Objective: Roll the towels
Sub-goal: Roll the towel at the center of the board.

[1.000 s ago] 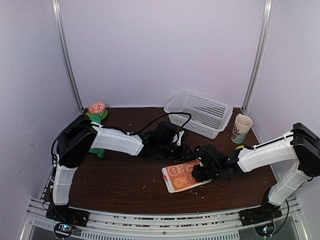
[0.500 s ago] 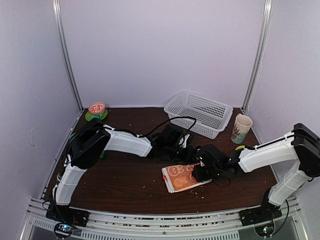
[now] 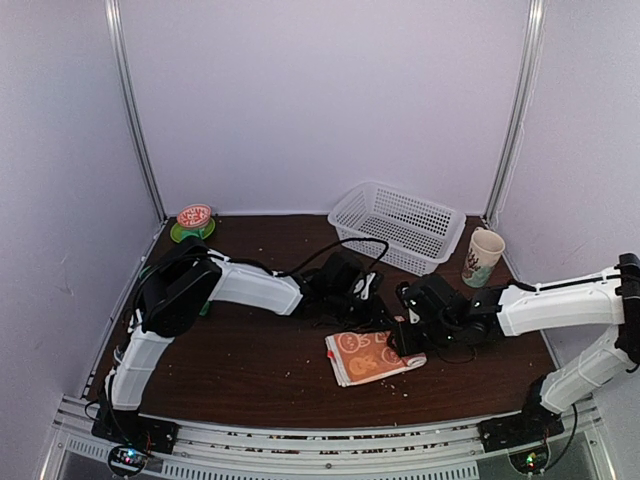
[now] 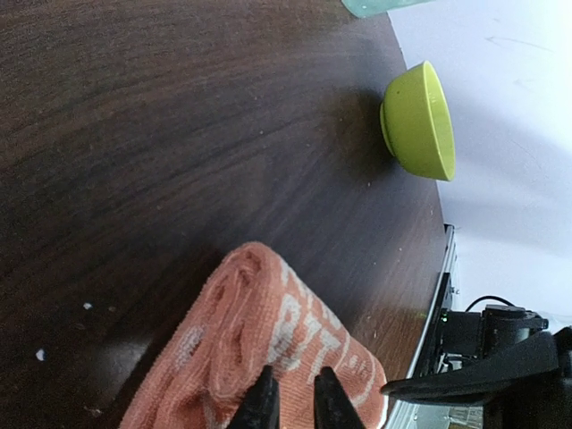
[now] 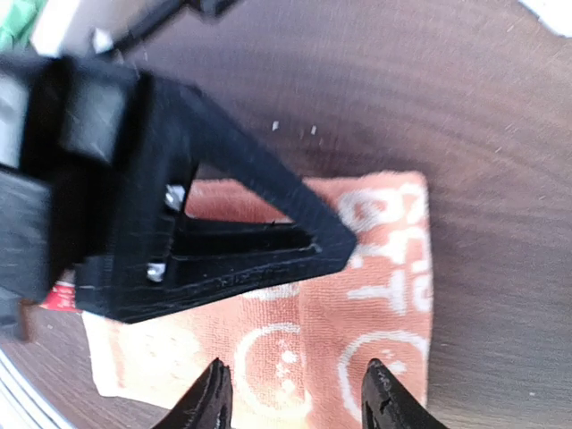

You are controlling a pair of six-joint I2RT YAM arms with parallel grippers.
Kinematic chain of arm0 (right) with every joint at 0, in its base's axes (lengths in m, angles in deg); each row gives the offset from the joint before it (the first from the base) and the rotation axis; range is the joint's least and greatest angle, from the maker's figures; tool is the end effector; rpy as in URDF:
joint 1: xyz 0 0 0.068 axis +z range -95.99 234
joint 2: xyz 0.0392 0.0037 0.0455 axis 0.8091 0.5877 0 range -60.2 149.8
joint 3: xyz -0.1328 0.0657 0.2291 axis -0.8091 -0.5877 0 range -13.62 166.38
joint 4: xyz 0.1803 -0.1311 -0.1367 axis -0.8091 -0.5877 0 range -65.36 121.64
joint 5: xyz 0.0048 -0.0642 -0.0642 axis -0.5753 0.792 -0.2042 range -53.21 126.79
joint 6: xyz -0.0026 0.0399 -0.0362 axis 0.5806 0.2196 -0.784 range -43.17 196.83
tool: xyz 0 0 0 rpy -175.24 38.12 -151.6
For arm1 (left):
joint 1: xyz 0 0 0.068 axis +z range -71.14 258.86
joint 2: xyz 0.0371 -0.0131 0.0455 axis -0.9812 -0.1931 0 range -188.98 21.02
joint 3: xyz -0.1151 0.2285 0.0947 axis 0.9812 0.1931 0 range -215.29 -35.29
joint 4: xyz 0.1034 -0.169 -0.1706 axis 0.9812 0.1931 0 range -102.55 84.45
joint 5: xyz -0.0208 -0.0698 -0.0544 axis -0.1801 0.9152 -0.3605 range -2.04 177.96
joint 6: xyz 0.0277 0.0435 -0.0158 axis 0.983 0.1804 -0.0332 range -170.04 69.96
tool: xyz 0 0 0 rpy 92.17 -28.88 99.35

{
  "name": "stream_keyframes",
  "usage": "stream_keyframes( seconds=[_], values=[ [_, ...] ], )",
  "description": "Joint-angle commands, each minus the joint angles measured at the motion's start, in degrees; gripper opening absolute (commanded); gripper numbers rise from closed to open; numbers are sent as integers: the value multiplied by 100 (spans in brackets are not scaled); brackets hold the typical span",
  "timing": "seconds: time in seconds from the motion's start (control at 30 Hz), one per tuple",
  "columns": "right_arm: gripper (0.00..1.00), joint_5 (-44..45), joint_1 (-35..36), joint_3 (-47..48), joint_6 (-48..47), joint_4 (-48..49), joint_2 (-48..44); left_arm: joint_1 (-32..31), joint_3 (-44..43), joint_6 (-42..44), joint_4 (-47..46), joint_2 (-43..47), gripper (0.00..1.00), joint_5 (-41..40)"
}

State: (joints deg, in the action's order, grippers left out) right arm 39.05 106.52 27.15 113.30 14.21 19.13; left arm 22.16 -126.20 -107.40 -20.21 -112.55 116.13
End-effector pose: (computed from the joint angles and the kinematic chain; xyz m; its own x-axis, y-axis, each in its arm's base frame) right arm 0.1602 0.2067 0.1763 -0.8689 -0.1571 -0.4693 -0.3270 0.8941 0.3061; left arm 0.2654 -0.4348 0.1224 -0.9691 0.1234 -0.2137 0.2467 0.4906 -0.8357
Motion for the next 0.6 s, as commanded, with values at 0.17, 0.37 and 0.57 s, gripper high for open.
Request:
stream_keyframes(
  seconds=[0.17,0.37,0.57],
  values=[
    [50,-321,-694,-365,30,-153,-564,82,92,48,-90,-55,16,-65],
    [49,-899,-987,-840,382,584,-393,81,135,48,-96,-28,16,-58],
    [49,-1378,-1309,-1115,427,1185,-130,72,147,50,-76,7,16,-64]
  ],
)
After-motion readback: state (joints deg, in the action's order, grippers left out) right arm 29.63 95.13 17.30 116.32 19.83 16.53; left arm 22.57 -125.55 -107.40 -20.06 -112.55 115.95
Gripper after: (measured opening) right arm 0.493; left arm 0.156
